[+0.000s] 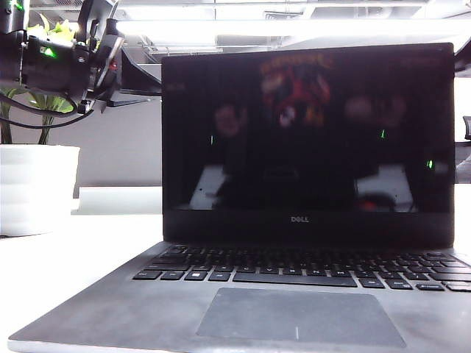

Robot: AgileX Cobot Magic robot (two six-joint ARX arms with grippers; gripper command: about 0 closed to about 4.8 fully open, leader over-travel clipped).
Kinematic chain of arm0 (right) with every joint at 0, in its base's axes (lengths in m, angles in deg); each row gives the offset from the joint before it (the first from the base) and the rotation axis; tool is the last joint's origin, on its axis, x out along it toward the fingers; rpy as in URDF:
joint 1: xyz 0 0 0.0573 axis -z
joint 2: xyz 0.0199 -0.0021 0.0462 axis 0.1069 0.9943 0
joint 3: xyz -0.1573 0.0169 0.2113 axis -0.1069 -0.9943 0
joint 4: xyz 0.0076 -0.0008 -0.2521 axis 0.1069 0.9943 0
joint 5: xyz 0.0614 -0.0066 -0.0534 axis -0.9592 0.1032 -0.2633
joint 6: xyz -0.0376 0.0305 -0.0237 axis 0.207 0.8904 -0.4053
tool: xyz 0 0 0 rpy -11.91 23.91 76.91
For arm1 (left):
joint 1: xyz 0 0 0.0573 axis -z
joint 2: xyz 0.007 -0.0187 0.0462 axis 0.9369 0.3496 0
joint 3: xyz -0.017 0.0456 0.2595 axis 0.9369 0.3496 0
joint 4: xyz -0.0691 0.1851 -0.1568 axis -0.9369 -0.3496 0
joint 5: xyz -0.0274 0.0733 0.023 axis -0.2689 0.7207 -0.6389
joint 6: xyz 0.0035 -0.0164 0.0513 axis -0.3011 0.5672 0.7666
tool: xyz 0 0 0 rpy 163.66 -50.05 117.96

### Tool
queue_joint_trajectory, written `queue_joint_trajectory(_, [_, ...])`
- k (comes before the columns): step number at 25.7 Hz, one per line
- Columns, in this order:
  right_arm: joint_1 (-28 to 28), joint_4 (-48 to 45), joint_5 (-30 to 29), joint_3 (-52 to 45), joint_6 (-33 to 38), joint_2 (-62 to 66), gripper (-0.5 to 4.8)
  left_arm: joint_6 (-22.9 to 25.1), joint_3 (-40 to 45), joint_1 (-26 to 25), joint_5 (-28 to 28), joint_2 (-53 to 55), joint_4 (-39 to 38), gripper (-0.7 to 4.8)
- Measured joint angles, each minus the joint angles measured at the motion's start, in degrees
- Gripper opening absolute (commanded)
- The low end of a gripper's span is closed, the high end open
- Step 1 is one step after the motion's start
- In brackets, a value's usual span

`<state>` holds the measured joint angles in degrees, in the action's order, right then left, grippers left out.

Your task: Close the laptop lid.

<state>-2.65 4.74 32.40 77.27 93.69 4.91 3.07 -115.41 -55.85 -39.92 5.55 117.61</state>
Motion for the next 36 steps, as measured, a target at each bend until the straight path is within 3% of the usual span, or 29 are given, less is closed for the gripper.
queue_joint_trajectory(6, [0.50, 0.55, -4.59, 0.24, -0.17, 0.85, -0.04, -0.11, 0.00, -0.63, -5.88, 0.00, -0.02, -0.05])
queue_joint_trajectory(12, [1.01, 2.43, -8.28, 0.44, -0.31, 0.83, -0.04, -4.09, 0.00, -1.33, -7.93, 0.00, -0.04, -0.05])
queue_joint_trajectory(18, [1.14, 5.11, -11.43, 0.50, -0.26, 0.74, -0.04, -11.80, -0.02, -2.60, -12.87, 0.00, -0.94, -0.05])
queue_joint_trajectory(24, [1.18, 10.16, -16.96, 0.48, 1.66, 0.72, -0.04, -20.39, -0.07, -2.64, -21.70, -0.02, -2.54, -0.05])
queue_joint_trajectory(29, [1.14, 15.15, -19.12, 0.50, 1.95, 0.72, -0.04, -21.75, -0.07, -2.23, -24.24, -0.02, -7.41, -0.05])
queue_joint_trajectory(36, [0.76, 20.98, -24.81, 0.44, 3.80, 0.63, -0.04, -20.79, -0.04, -2.16, -28.02, -0.02, -20.50, -0.05])
